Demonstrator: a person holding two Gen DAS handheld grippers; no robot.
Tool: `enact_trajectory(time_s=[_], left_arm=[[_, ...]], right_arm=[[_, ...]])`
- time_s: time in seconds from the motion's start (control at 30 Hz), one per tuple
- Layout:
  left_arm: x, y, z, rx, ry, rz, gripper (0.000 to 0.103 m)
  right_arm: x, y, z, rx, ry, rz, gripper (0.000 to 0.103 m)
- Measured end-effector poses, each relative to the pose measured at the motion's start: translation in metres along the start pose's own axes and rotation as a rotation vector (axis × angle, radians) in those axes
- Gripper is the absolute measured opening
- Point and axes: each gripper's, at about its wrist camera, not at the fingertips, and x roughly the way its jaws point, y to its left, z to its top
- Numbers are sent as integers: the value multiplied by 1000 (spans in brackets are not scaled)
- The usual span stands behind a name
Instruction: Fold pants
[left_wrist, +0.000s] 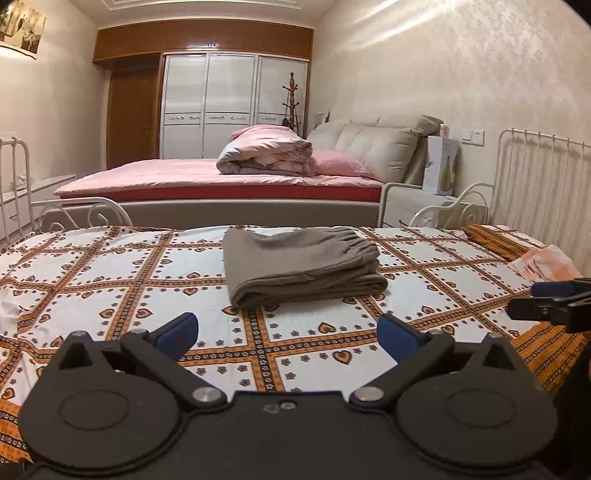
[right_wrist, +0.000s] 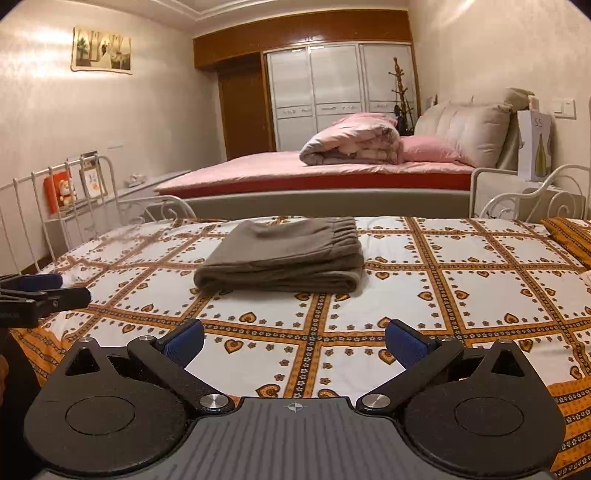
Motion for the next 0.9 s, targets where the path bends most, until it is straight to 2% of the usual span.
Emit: enact_trajectory(time_s=[0.3,0.9], left_arm=[[-2,-10,-6,19,5,-21,97],[-1,-14,-4,31,2,-32,97]], right_arm=[[4,8,0,-25,2,29,103],[10,10,-2,-33,17,24,103]])
